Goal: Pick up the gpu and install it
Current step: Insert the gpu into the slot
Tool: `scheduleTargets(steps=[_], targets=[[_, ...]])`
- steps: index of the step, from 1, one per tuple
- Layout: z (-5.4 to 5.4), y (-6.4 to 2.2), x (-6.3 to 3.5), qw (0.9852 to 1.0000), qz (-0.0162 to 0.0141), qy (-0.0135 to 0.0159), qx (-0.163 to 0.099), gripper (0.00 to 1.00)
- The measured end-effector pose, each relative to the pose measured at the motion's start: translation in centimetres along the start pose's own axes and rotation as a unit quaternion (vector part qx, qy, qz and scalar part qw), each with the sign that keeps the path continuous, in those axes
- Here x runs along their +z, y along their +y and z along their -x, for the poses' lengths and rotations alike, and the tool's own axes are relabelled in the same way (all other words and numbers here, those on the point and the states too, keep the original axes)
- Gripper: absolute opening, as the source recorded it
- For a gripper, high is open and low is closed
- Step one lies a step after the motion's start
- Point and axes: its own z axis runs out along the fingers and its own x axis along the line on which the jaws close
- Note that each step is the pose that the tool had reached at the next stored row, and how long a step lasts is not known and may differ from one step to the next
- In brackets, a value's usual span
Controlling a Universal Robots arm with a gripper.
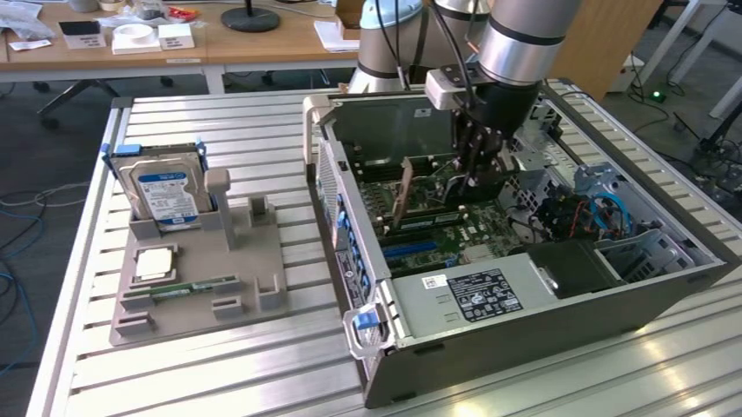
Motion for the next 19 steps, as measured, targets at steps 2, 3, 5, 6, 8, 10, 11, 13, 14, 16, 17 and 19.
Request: scheduleTargets(steps=[2, 3, 5, 6, 8, 10, 11, 13, 14, 16, 17, 19], targets=[[-0.03, 0.05, 0.17, 1.0, 0.0, 0.0, 0.0, 0.26], [-0.03, 0.08, 0.26, 1.0, 0.0, 0.0, -0.001, 0.26], [-0.04, 0.15, 0.42, 1.0, 0.0, 0.0, -0.001, 0.26], [-0.04, 0.18, 0.44, 1.0, -0.0002, 0.0, -0.001, 0.26], [-0.04, 0.21, 0.48, 1.0, -0.0003, 0.0, -0.002, 0.26], [-0.04, 0.22, 0.5, 1.0, -0.0004, -0.0001, -0.002, 0.26], [-0.04, 0.23, 0.58, 1.0, -0.0004, -0.0001, -0.002, 0.26], [-0.04, 0.22, 0.62, 1.0, -0.0004, -0.0001, -0.002, 0.26], [-0.04, 0.23, 0.62, 1.0, -0.0004, -0.0001, -0.002, 0.26], [-0.04, 0.22, 0.71, 1.0, -0.0005, -0.0004, -0.002, 0.26], [-0.04, 0.23, 0.74, 1.0, -0.0005, -0.0003, -0.002, 0.26], [-0.05, 0.23, 0.85, 1.0, -0.0004, -0.0002, -0.003, 0.26]])
